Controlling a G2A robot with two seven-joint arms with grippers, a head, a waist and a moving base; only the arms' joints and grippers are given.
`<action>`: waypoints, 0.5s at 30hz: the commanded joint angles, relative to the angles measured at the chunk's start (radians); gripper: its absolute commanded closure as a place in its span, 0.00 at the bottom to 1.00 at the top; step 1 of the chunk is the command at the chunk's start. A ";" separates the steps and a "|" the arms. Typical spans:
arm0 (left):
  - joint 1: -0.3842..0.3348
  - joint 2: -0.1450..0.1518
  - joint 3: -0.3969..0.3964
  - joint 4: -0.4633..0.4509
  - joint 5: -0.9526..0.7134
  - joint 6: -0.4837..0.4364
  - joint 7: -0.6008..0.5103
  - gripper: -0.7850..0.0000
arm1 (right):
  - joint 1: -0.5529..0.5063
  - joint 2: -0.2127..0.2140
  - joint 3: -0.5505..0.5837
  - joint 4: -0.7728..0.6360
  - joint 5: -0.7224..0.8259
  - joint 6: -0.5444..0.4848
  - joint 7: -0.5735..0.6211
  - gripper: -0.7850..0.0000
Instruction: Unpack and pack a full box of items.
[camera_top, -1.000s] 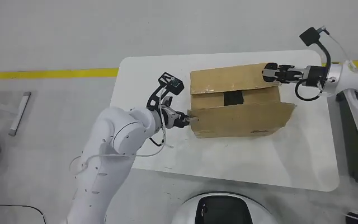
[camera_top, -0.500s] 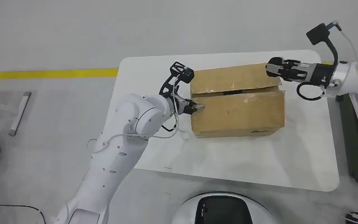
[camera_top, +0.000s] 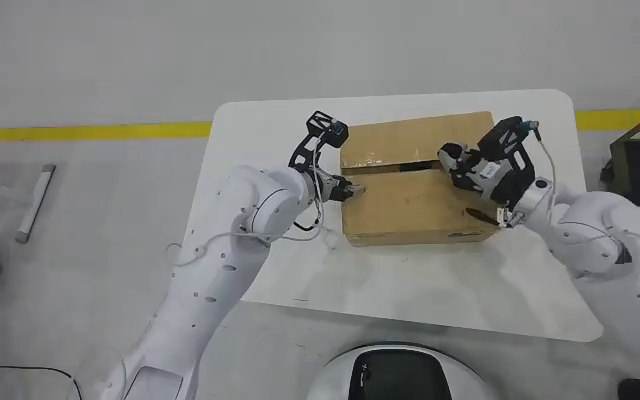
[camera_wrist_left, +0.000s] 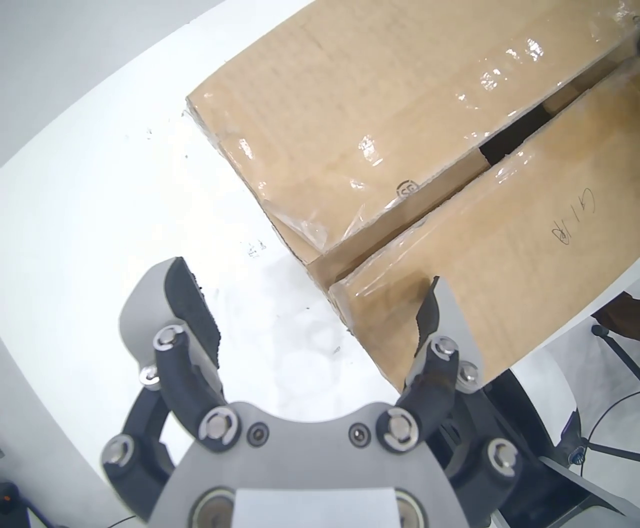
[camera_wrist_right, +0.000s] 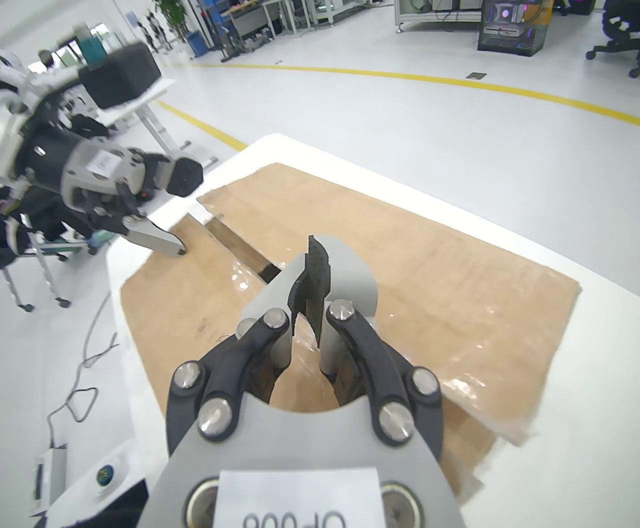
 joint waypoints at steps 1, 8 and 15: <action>-0.001 -0.001 0.000 0.004 0.008 0.003 0.002 0.00 | 0.001 -0.007 -0.033 0.018 -0.033 0.029 -0.028 1.00; 0.002 -0.002 -0.018 0.002 0.029 0.025 -0.011 0.00 | 0.033 -0.022 -0.074 0.050 -0.043 0.055 -0.032 1.00; 0.059 0.023 -0.120 -0.099 0.101 0.119 -0.086 0.00 | 0.026 -0.028 -0.077 0.046 -0.050 0.054 -0.029 1.00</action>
